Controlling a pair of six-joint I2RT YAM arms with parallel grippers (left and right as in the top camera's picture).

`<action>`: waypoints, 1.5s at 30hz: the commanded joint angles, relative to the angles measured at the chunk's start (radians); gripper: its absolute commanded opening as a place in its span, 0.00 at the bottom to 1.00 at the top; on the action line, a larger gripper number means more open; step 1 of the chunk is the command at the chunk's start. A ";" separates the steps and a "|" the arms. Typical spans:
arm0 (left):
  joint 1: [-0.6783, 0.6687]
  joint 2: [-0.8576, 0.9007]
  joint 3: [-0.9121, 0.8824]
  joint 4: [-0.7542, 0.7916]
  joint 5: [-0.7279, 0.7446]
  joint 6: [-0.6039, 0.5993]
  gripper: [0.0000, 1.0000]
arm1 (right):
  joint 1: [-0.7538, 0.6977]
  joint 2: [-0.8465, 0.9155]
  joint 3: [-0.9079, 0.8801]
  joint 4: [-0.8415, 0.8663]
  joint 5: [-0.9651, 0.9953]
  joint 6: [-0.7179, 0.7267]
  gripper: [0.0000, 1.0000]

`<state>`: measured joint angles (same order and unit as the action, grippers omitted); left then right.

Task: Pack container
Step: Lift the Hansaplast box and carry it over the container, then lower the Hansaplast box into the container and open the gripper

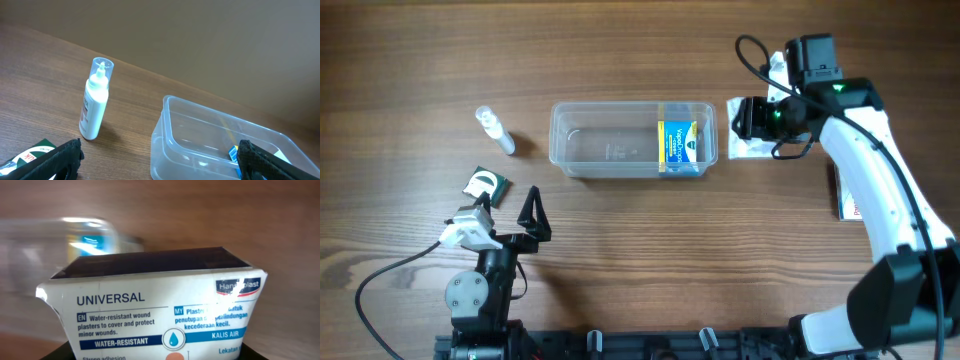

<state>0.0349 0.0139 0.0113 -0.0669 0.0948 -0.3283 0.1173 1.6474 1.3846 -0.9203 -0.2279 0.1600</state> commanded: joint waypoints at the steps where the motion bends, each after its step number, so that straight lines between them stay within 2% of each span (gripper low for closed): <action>1: 0.007 -0.004 -0.006 -0.004 -0.013 0.009 1.00 | 0.037 -0.035 0.024 0.046 -0.196 0.051 0.64; 7: 0.007 -0.003 -0.006 -0.004 -0.013 0.009 1.00 | 0.148 -0.034 0.023 0.146 -0.196 0.115 0.64; 14: 0.007 -0.003 -0.006 -0.004 -0.013 0.009 1.00 | 0.311 -0.020 0.023 0.182 0.128 0.250 0.65; 20: 0.007 -0.003 -0.006 -0.004 -0.013 0.009 1.00 | 0.351 0.026 0.023 0.160 0.290 0.296 0.65; 33: 0.007 -0.002 -0.006 -0.004 -0.013 0.009 1.00 | 0.351 0.158 0.023 0.162 0.318 0.314 0.65; 45: 0.007 -0.002 -0.006 -0.004 -0.013 0.009 1.00 | 0.351 0.166 0.023 0.163 0.318 0.315 0.66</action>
<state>0.0349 0.0139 0.0113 -0.0669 0.0948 -0.3279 0.4679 1.7966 1.3853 -0.7605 0.0631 0.4603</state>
